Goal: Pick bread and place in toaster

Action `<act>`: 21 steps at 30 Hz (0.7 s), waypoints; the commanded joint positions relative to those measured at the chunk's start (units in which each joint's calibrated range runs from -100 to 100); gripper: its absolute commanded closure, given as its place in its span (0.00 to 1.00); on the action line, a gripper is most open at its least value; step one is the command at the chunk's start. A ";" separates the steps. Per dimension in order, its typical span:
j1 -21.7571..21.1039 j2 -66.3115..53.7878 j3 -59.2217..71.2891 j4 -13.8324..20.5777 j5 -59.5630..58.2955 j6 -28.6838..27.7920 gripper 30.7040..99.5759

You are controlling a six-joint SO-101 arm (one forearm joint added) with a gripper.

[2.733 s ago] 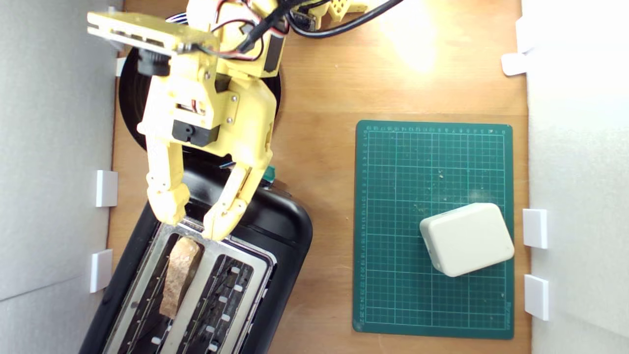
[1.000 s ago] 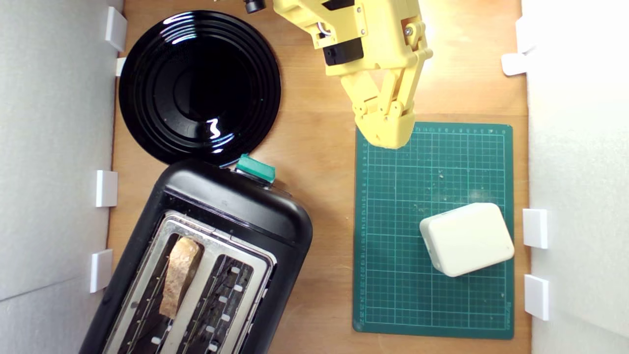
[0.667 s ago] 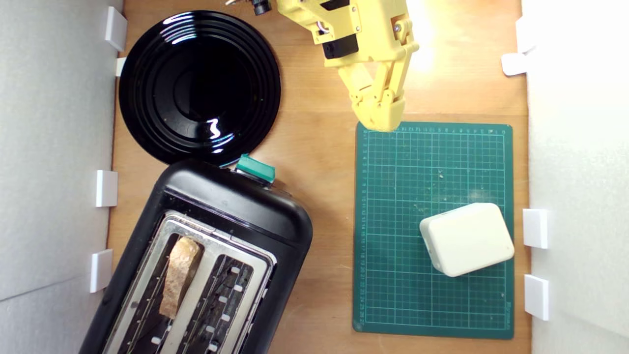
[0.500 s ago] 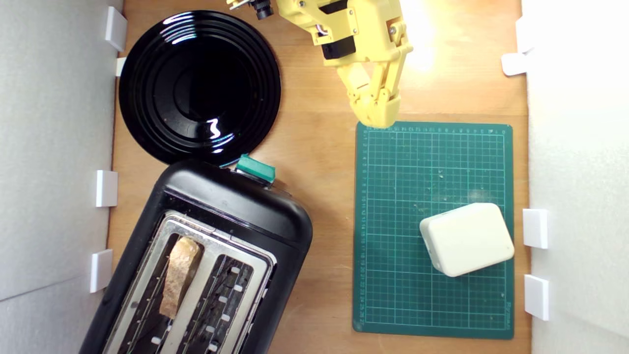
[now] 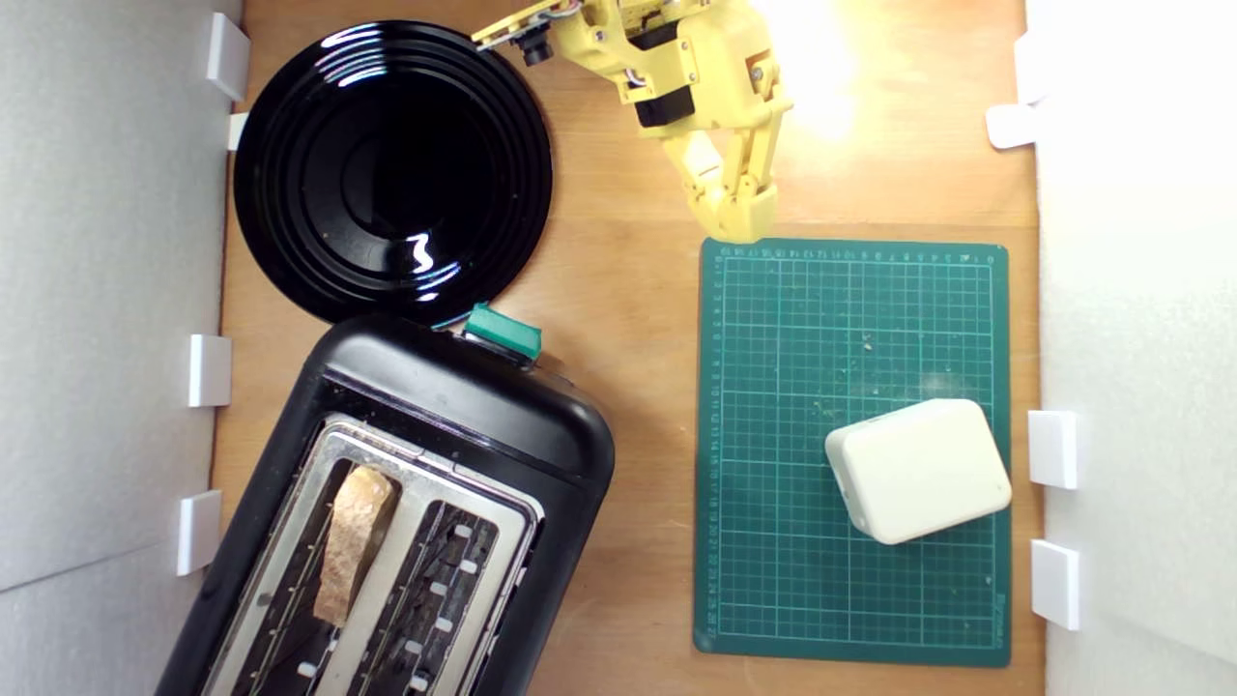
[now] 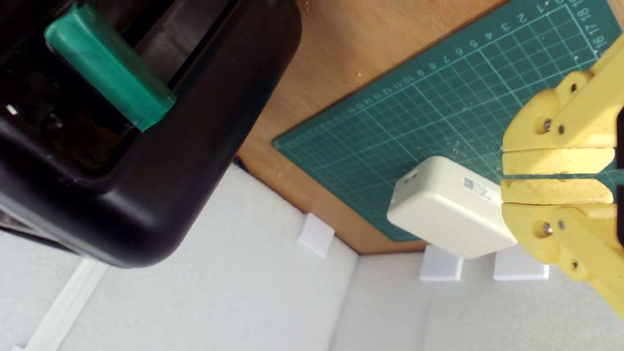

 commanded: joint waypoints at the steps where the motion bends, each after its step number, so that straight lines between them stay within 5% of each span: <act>1: -0.60 -2.70 2.00 -0.56 -0.62 0.06 1.00; 21: 0.13 -2.87 11.99 -0.47 -0.53 -0.15 1.00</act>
